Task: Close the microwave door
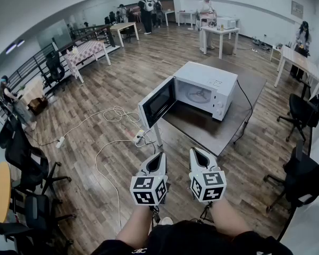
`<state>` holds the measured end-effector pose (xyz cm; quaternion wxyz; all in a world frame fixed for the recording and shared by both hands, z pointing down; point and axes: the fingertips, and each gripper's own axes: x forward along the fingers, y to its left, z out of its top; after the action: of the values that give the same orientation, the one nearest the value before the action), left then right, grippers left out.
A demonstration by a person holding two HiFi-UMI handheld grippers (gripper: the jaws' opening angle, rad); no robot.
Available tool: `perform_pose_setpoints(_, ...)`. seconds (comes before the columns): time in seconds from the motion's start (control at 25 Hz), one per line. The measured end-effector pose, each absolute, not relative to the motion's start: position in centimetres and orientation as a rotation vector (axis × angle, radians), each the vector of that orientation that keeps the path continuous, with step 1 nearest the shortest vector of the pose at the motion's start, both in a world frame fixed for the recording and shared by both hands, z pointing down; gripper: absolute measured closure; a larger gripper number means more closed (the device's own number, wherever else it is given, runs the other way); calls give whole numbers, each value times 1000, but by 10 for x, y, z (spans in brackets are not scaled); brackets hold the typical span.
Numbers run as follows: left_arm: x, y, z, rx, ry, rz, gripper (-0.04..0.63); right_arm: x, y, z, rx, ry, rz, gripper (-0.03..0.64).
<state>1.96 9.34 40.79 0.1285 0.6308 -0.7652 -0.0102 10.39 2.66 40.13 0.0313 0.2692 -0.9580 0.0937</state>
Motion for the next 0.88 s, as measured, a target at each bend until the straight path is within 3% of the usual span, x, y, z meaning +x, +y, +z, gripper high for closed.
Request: perform_pose_setpoints(0.88,-3,121,428,1846,-2190,19,584,72,59,407,828,-2946,279,609)
